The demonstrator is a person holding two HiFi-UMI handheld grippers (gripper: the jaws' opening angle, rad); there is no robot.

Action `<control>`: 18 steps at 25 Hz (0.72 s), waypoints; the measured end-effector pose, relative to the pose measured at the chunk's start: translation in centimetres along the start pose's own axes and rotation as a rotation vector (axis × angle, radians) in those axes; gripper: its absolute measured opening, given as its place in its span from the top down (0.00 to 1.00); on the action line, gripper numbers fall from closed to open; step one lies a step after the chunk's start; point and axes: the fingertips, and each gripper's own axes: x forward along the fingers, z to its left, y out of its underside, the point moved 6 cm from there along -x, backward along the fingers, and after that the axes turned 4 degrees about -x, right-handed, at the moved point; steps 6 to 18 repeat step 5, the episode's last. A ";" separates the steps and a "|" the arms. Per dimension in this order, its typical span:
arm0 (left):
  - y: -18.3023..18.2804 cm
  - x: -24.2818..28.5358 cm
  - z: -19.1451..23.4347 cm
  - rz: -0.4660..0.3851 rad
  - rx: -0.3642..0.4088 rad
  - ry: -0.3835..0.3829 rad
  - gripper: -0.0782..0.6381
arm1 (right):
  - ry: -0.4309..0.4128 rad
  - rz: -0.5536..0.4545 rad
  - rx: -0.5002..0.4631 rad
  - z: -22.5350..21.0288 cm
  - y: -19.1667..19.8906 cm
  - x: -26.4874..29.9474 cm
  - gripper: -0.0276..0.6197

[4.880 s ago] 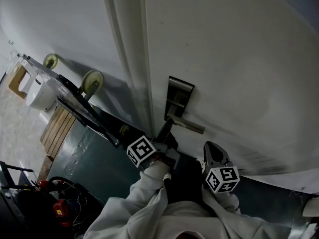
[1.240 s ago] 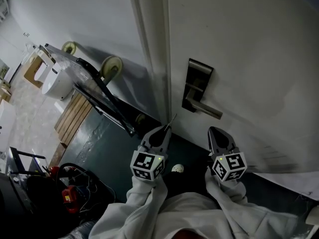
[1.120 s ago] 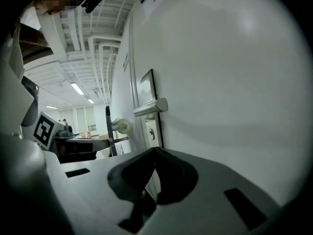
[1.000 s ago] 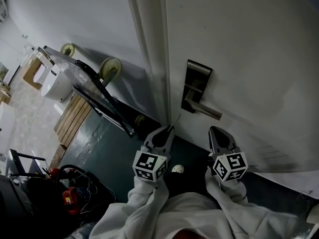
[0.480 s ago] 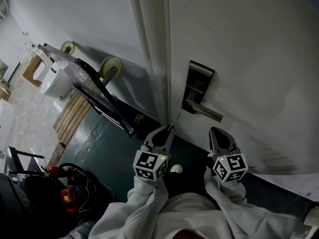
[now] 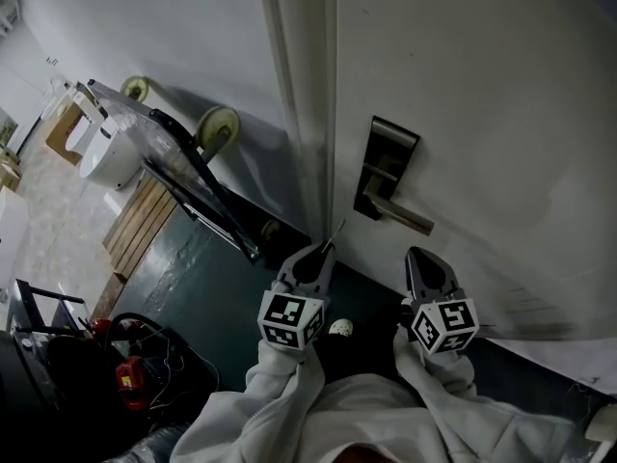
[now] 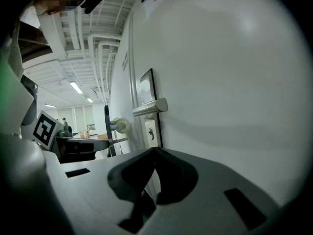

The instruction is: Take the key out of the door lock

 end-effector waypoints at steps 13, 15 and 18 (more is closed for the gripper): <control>0.1 -0.3 0.1 0.002 -0.008 -0.012 0.85 | 0.005 0.002 0.002 0.0 0.2 -0.3 0.88; 0.1 -0.3 0.1 0.002 -0.008 -0.012 0.85 | 0.005 0.002 0.002 0.0 0.2 -0.3 0.88; 0.1 -0.3 0.1 0.002 -0.008 -0.012 0.85 | 0.005 0.002 0.002 0.0 0.2 -0.3 0.88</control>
